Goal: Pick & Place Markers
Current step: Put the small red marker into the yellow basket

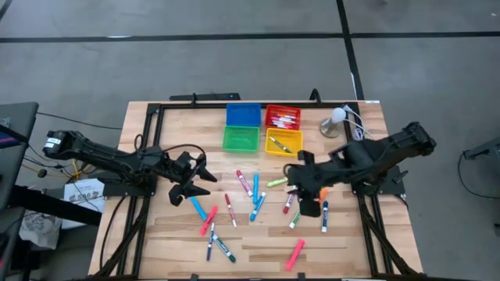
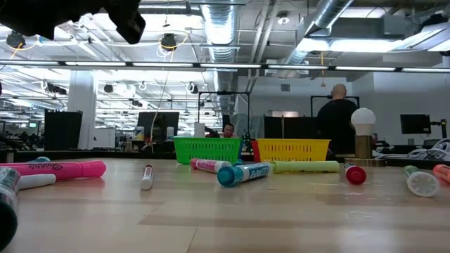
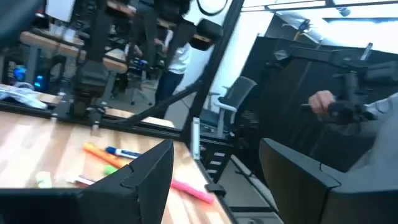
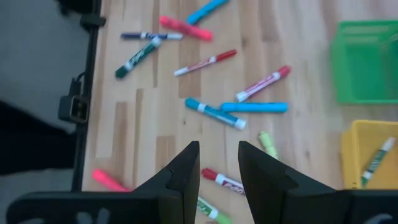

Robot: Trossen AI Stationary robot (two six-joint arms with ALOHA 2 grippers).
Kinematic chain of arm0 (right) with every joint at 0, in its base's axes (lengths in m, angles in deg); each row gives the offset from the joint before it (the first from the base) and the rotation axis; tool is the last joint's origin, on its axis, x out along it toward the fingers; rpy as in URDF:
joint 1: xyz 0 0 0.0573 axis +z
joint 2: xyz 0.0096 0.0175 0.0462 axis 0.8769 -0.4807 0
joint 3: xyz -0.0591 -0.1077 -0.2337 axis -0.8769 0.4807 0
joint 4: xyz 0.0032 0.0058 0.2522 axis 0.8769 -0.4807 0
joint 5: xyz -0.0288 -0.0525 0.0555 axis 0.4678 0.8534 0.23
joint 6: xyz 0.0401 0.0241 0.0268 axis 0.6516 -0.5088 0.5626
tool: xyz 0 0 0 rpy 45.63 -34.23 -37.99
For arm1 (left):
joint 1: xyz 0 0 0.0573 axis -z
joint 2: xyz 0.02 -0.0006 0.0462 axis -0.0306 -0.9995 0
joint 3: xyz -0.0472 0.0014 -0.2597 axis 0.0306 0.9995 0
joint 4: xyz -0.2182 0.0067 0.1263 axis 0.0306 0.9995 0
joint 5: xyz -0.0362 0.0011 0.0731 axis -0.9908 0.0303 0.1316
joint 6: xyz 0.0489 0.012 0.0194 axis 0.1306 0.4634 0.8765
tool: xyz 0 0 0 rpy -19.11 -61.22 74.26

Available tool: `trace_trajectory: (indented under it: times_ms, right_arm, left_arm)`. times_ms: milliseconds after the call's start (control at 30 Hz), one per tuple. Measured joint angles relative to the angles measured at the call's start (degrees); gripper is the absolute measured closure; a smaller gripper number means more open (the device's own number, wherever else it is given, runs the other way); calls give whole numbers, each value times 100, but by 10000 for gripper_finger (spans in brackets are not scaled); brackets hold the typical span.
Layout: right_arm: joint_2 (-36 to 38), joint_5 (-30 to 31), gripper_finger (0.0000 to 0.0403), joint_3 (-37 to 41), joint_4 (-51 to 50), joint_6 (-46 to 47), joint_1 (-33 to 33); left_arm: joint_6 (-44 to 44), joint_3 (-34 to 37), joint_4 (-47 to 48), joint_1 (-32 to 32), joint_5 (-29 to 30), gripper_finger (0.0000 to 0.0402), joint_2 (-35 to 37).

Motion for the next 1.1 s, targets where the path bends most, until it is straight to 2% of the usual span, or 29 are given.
trace_trajectory:
  times_ms: [133, 233, 367, 500, 633, 767, 933, 1100]
  right_arm:
    - [360, 625, 301, 54, 26, 213, 316]
    - [801, 1037, 301, 424, 306, 291, 516]
    - [1596, 1328, 301, 1270, 1051, 339, 666]
    - [2461, 1358, 301, 2297, 2031, 274, 673]
    - [3305, 1321, 301, 3369, 3089, 68, 652]
    - [4088, 982, 301, 4305, 3948, 3, 472]
    - [4881, 379, 301, 5101, 4488, 0, 142]
    - [5496, -21, 301, 5433, 4525, 5, -173]
  left_arm:
    - [-253, 0, -17, 170, 9, 165, 0]
    - [-269, -73, -4, 321, 11, 165, -2]
    - [-155, -323, -12, 510, 11, 165, -2]
    - [-98, -631, 310, 655, 40, 165, 2]
    - [-252, -1086, 1309, 856, 458, 165, -67]
    - [-415, -1616, 2068, 990, 699, 165, -367]
    - [-865, -2179, 2515, 995, 701, 165, -951]
    - [-1542, -2664, 3033, 1000, 281, 165, -1612]
